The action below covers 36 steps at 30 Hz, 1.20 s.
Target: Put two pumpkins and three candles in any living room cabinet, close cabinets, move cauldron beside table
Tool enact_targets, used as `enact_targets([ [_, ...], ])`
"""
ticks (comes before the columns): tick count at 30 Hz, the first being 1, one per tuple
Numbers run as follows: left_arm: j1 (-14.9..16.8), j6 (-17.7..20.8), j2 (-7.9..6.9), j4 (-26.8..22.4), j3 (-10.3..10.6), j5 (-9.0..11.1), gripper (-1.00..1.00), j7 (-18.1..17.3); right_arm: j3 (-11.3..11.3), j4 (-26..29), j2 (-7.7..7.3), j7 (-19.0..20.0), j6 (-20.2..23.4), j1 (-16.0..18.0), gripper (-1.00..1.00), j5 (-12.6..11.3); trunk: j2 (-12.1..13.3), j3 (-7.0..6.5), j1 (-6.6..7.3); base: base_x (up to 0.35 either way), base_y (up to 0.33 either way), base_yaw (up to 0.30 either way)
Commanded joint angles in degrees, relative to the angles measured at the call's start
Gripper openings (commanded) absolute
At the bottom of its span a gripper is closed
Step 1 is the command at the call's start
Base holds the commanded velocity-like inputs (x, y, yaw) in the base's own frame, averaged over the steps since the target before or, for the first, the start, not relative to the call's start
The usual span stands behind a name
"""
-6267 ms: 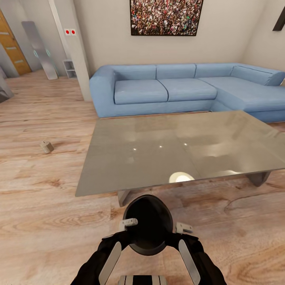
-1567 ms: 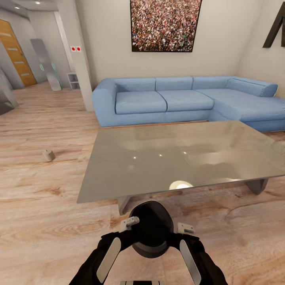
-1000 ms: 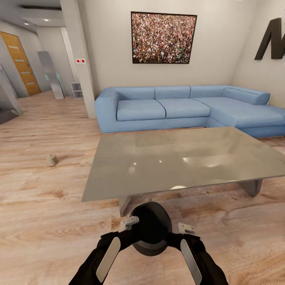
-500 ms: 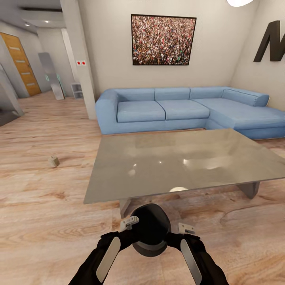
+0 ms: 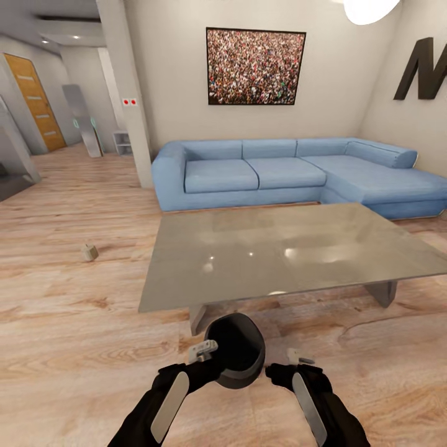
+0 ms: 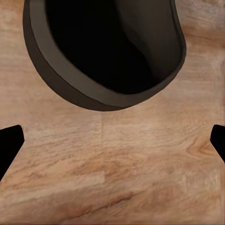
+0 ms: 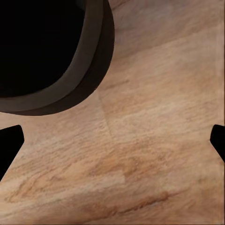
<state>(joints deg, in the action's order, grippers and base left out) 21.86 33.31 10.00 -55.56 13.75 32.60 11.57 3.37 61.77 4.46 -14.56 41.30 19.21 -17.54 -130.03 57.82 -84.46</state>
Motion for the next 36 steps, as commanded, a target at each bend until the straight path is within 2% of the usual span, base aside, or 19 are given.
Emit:
enact_targets([
  [1,0.02,0.35,0.0,-0.04,0.05,0.61,1.0,1.68,-0.57,0.66,-0.47,-0.57,0.97,-0.11,1.0,-0.66,0.39,-0.13,0.24,-0.006,0.0,0.0],
  [5,0.02,2.82,0.0,0.16,-0.43,0.39,1.0,5.18,-4.72,2.13,-0.97,-0.63,3.57,-0.65,1.0,-0.61,2.0,-0.85,1.12,-0.002,0.0,0.0],
  [8,0.02,3.35,0.0,0.31,-1.75,0.35,1.0,6.25,-6.21,2.68,-1.02,-0.64,3.83,-0.61,1.0,-0.43,3.2,-1.39,1.77,0.0,0.0,0.0],
  [9,0.02,3.43,-0.9,0.33,-2.13,0.4,1.0,6.48,-6.57,3.55,-1.05,-0.64,3.83,-0.55,1.0,-0.28,3.6,-1.57,1.99,0.0,0.0,0.0],
  [13,0.02,3.39,-2.89,1.48,-2.65,0.51,1.0,6.71,-6.9,4.86,-1.11,-0.71,3.51,-0.75,1.0,0.03,5.21,-2.29,2.87,0.0,0.0,0.0],
  [16,0.02,3.04,-4.37,4.11,-2.74,0.51,1.0,6.76,-6.86,4.91,-1.1,-0.83,3.18,-1.83,1.0,0.23,6.41,-2.82,3.53,0.0,0.0,0.0],
  [18,0.02,2.79,-4.78,5.34,-2.69,0.42,1.0,6.73,-6.82,4.62,-1.05,-0.88,2.81,-2.83,1.0,0.31,7.21,-3.18,3.97,0.0,0.0,0.0],
  [24,0.02,2.39,-4.9,8.07,-2.59,0.15,1.0,6.71,-6.7,0.86,-1.03,-0.89,-0.33,-3.76,1.0,0.35,9.62,-4.26,5.29,0.0,0.0,-0.154],
  [25,0.02,1.95,-4.9,8.25,-2.55,0.18,1.0,6.71,-6.65,0.12,-1.03,-0.88,-0.7,-3.78,1.0,0.37,10.02,-4.44,5.51,0.0,0.0,-0.26],
  [26,0.0,-0.34,-4.87,10.94,-2.48,0.21,1.0,6.73,-6.3,-2.33,-1.03,-0.74,-1.99,-3.82,1.0,0.46,10.42,-4.62,5.73,0.0,0.0,-0.278],
  [29,0.01,-0.93,-4.8,13.14,-2.58,0.01,1.0,6.81,-6.19,-2.86,-1.03,-0.72,-2.25,-3.83,1.0,0.48,11.62,-5.16,6.39,0.0,0.0,-0.275],
  [36,0.01,-1.55,-4.93,14.3,-2.61,-0.12,1.0,6.94,-6.19,-5.29,-1.03,-0.81,-2.52,-3.83,1.0,0.55,14.43,-6.41,7.92,0.0,0.0,-0.213],
])
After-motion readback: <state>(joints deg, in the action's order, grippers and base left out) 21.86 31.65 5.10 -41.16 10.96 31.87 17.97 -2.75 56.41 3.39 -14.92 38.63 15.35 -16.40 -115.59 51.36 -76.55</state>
